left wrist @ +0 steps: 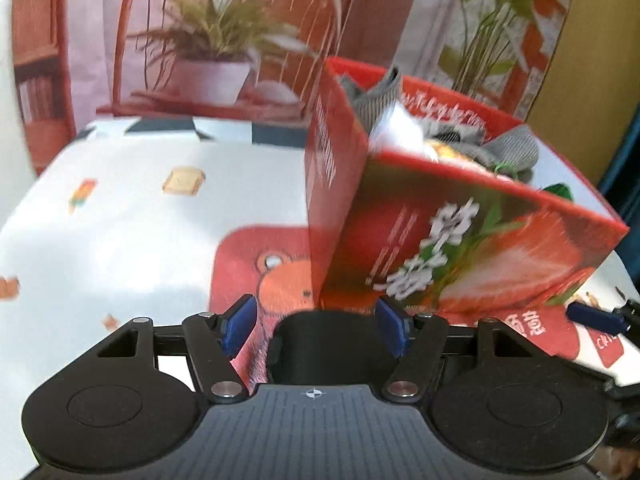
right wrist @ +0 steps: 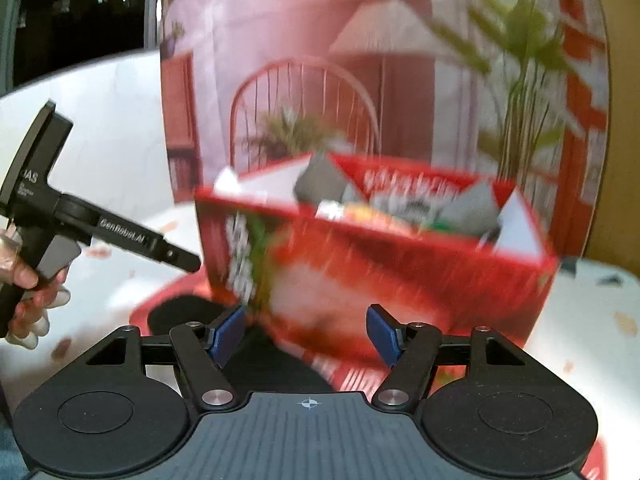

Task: Organize soft objects
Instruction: 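Move the left tool back down to the black eye mask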

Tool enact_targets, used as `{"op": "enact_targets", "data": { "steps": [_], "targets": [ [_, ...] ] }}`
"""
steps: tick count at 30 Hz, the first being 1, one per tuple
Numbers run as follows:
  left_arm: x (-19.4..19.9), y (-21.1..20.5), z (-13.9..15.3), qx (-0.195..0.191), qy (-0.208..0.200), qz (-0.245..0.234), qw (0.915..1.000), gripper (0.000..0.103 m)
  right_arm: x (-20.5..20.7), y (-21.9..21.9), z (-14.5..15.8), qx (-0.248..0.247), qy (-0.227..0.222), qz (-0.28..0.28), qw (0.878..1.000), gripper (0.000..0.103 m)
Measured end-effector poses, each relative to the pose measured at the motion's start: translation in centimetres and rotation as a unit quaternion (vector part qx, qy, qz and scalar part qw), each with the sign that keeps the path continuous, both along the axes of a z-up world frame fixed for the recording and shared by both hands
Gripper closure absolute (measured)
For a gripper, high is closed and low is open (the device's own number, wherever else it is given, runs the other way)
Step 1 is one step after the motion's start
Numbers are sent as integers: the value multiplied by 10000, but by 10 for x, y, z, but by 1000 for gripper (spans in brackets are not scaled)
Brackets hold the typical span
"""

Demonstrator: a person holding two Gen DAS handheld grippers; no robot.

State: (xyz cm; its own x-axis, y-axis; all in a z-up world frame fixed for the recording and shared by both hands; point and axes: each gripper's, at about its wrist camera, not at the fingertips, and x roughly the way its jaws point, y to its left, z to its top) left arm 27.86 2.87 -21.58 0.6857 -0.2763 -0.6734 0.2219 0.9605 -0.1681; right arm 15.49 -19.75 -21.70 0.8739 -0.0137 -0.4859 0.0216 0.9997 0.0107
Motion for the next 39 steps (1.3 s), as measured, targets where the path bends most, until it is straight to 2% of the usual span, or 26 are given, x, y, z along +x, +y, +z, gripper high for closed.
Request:
{"op": "enact_targets", "data": {
  "steps": [4, 10, 20, 28, 34, 39],
  "targets": [
    [1, -10, -14, 71, 92, -2, 9999, 37, 13, 4, -24, -42, 436, -168, 9989, 39],
    [-10, -19, -21, 253, 45, -89, 9996, 42, 12, 3, -39, -17, 682, -375, 9970, 39],
    [-28, -28, -23, 449, 71, 1, 9990, 43, 9, -10, -44, 229, 699, -550, 9958, 36],
    [-50, -31, -24, 350, 0, -29, 9994, 43, 4, -12, -44, 363, 632, -499, 9961, 35],
    [-63, -37, -25, 354, -3, -110, 9993, 43, 1, -8, -42, 265, 564, -447, 9971, 35],
    [-72, -36, -25, 327, 25, -169, 9993, 42, -6, -3, -34, 208, 557, -679, 9959, 34]
  ]
}}
